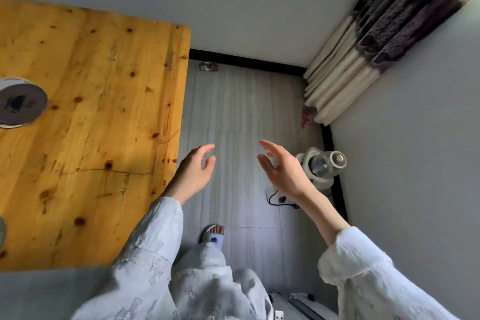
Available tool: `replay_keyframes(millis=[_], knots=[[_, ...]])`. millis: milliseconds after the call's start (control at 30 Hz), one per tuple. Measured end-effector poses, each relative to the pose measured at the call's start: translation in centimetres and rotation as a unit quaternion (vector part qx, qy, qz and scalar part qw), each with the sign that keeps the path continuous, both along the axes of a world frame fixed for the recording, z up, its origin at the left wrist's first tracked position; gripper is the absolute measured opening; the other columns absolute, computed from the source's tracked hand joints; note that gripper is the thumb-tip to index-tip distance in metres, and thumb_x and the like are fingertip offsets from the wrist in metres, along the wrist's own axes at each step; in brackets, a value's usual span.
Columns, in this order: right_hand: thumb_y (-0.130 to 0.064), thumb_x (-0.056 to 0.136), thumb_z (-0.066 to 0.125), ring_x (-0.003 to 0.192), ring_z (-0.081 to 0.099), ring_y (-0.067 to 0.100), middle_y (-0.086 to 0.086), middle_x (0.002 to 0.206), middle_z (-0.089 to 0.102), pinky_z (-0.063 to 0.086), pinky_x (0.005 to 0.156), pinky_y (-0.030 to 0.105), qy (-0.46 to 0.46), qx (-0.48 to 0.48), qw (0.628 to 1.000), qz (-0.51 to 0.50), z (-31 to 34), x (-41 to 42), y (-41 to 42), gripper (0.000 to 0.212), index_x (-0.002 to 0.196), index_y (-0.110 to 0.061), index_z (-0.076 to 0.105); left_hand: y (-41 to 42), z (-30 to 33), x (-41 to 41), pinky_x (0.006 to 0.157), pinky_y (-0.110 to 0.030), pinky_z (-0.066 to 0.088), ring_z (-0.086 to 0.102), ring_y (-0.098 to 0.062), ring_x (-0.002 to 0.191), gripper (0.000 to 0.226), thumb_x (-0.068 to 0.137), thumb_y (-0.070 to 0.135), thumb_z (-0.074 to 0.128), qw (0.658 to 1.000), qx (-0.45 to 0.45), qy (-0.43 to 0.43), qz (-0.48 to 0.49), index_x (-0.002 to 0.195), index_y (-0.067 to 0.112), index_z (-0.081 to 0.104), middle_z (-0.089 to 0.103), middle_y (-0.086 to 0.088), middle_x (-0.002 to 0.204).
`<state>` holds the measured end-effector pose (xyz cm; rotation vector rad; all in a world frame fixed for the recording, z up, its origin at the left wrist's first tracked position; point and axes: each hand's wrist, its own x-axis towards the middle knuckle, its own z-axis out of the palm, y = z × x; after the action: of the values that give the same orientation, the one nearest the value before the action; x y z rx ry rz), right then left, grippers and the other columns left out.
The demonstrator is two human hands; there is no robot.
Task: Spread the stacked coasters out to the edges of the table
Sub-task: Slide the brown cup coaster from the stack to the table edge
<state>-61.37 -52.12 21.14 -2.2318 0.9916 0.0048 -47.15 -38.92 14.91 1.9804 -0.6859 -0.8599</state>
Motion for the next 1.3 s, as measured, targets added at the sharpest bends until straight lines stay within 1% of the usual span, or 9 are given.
replay_keyframes(millis=[133,367,500,567,667,833,1067,1200,1300], knots=[[-0.022,0.094,0.049,0.124,0.05,0.023,0.01,0.135,0.054,0.038,0.096,0.027,0.011,0.004,0.998,0.058,-0.3,2.7,-4.1,0.041,0.134,-0.012,0.044,-3.1,0.7,1.2,0.096,-0.028,0.037,0.047,-0.017,0.122,0.035,0.092,0.022,0.044,1.0,0.008,-0.012,0.011,0.126,0.019,0.047,0.051,-0.004,0.134],[-0.021,0.095,0.048,0.125,0.05,0.026,0.012,0.137,0.052,0.036,0.1,0.026,0.008,0.024,0.978,0.208,-1.0,10.4,-9.3,0.042,0.135,-0.011,0.043,-4.5,1.1,4.1,0.102,-0.035,0.038,0.052,-0.026,0.117,0.033,0.09,0.011,0.048,0.984,0.046,-0.029,0.168,0.122,0.006,0.051,0.057,-0.016,0.125],[-0.022,0.095,0.047,0.127,0.048,0.025,0.011,0.14,0.049,0.037,0.102,0.028,0.007,0.043,0.953,0.3,-1.3,15.1,-12.0,0.042,0.136,-0.012,0.041,-5.8,1.6,5.3,0.1,-0.038,0.04,0.055,-0.034,0.111,0.032,0.089,0.007,0.048,0.957,0.06,-0.025,0.281,0.121,0.002,0.052,0.059,-0.022,0.122],[-0.023,0.096,0.047,0.127,0.048,0.025,0.011,0.141,0.048,0.037,0.104,0.03,0.008,0.049,0.942,0.331,-1.1,17.1,-12.9,0.042,0.137,-0.014,0.041,-6.4,1.9,5.3,0.098,-0.035,0.04,0.054,-0.032,0.112,0.033,0.089,0.007,0.049,0.944,0.069,-0.026,0.322,0.121,0.002,0.052,0.059,-0.021,0.122],[-0.022,0.096,0.046,0.127,0.048,0.025,0.01,0.141,0.048,0.037,0.104,0.03,0.01,0.054,0.92,0.388,-1.0,20.1,-13.1,0.042,0.136,-0.014,0.041,-6.6,2.0,5.5,0.096,-0.039,0.043,0.051,-0.031,0.115,0.034,0.089,0.006,0.049,0.93,0.078,-0.022,0.359,0.122,0.002,0.051,0.056,-0.021,0.124],[-0.021,0.096,0.047,0.127,0.049,0.026,0.013,0.14,0.049,0.037,0.101,0.031,0.016,0.06,0.872,0.486,-1.7,25.0,-10.7,0.042,0.136,-0.011,0.041,-4.0,1.8,6.5,0.096,-0.02,0.033,0.049,-0.025,0.12,0.033,0.09,0.009,0.046,0.903,0.09,-0.031,0.418,0.123,0.005,0.05,0.055,-0.017,0.129],[-0.015,0.094,0.049,0.125,0.05,0.029,0.015,0.138,0.05,0.042,0.102,0.038,0.042,0.074,0.812,0.577,-3.9,32.0,-4.3,0.042,0.135,-0.009,0.043,1.3,-0.8,9.7,0.105,-0.033,0.031,0.042,-0.028,0.127,0.04,0.092,0.013,0.044,0.866,0.147,-0.02,0.477,0.131,0.006,0.041,0.046,-0.018,0.136],[-0.018,0.096,0.046,0.127,0.048,0.029,0.016,0.138,0.049,0.039,0.104,0.037,0.08,0.057,0.797,0.596,-6.4,35.9,-0.7,0.042,0.137,-0.012,0.04,4.4,-4.3,12.2,0.108,-0.038,0.032,0.04,-0.03,0.128,0.042,0.091,0.014,0.045,0.852,0.169,0.019,0.495,0.133,0.008,0.04,0.043,-0.017,0.138],[-0.017,0.096,0.045,0.129,0.045,0.028,0.015,0.141,0.046,0.037,0.106,0.037,0.106,0.04,0.785,0.609,-8.3,38.5,1.7,0.043,0.138,-0.011,0.039,6.7,-7.1,14.3,0.113,-0.042,0.027,0.028,-0.028,0.137,0.048,0.091,0.018,0.045,0.846,0.217,0.036,0.485,0.137,0.013,0.033,0.03,-0.013,0.148]])
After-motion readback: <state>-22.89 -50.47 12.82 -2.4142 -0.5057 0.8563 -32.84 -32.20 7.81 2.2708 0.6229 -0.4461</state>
